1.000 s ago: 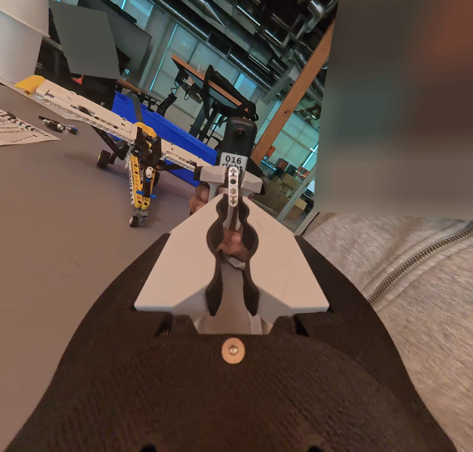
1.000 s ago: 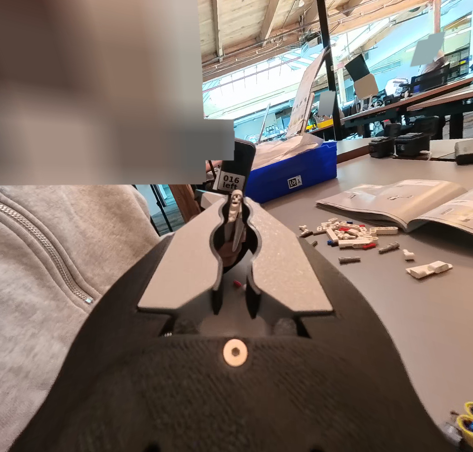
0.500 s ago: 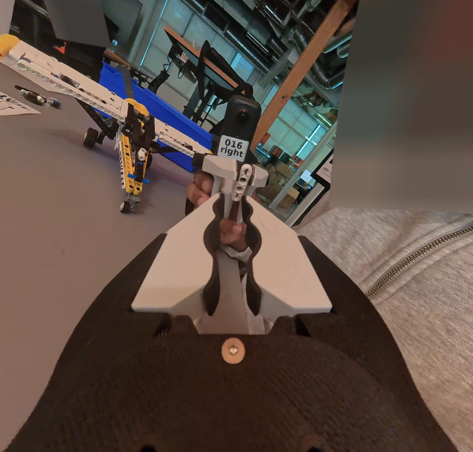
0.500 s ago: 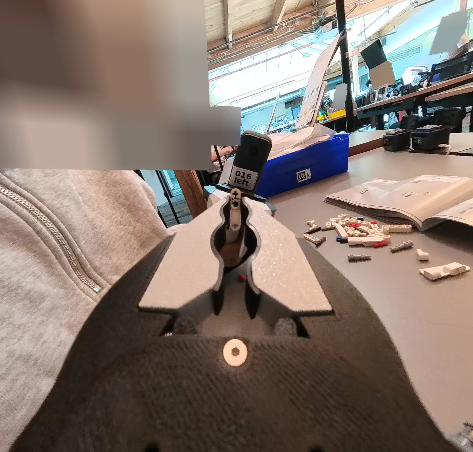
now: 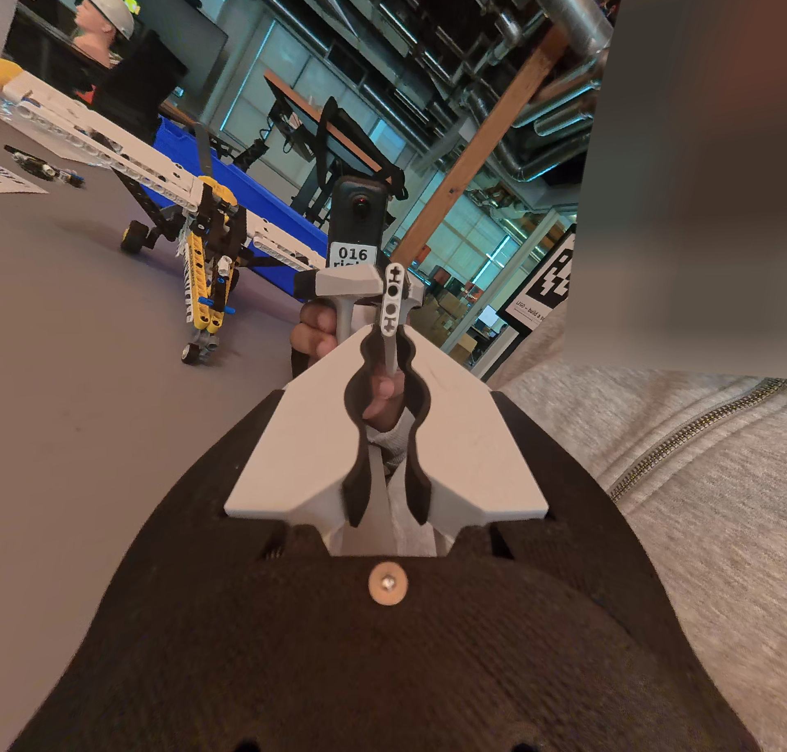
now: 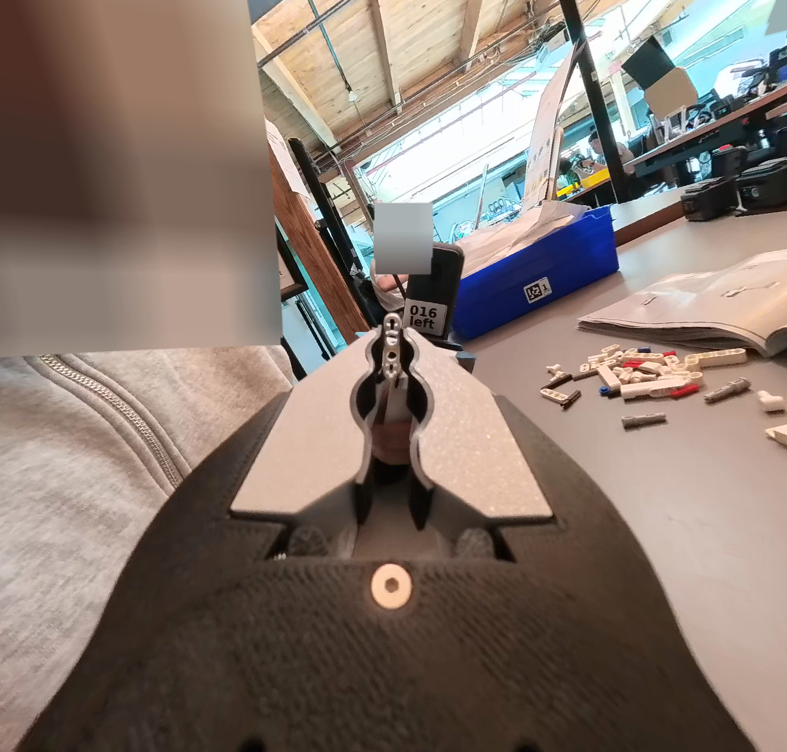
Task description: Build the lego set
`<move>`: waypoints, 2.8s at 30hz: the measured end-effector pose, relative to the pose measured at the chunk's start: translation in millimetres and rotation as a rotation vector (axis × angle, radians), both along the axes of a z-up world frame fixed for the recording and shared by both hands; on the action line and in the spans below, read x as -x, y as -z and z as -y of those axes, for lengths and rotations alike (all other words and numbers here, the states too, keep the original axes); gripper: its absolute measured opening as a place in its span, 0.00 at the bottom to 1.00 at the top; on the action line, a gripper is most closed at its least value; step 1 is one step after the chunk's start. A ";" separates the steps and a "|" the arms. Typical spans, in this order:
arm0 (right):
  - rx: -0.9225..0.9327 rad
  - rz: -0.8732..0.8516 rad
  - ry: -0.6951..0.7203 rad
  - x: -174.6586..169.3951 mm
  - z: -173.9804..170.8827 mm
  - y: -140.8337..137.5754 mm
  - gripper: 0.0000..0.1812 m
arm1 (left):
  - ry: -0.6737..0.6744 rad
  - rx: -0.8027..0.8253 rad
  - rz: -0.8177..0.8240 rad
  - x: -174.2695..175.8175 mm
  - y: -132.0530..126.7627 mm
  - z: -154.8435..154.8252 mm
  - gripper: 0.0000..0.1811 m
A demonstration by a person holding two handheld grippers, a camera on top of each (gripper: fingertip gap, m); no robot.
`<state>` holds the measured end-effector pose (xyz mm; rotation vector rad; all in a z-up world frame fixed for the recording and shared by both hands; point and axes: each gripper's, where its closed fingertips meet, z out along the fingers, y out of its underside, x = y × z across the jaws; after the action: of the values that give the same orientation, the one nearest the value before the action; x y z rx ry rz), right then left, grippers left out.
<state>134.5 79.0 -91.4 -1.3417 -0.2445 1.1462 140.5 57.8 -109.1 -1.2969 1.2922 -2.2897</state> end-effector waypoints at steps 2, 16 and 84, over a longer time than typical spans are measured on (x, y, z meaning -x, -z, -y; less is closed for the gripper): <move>0.003 0.000 0.000 -0.5 0.0 0.4 0.03 | 0.001 0.004 -0.001 0.0 0.3 -0.2 0.02; 0.022 0.059 0.018 2.4 -2.5 7.8 0.03 | -0.013 -0.015 -0.022 -1.9 5.2 -0.9 0.03; -0.261 1.613 0.833 -21.2 -18.1 69.0 0.03 | -0.198 0.417 -0.227 -23.1 26.2 -47.7 0.03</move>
<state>155.8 97.1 -160.4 -1.5898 -0.8250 -0.8111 163.6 105.5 -135.3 -1.7715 0.7133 -2.4000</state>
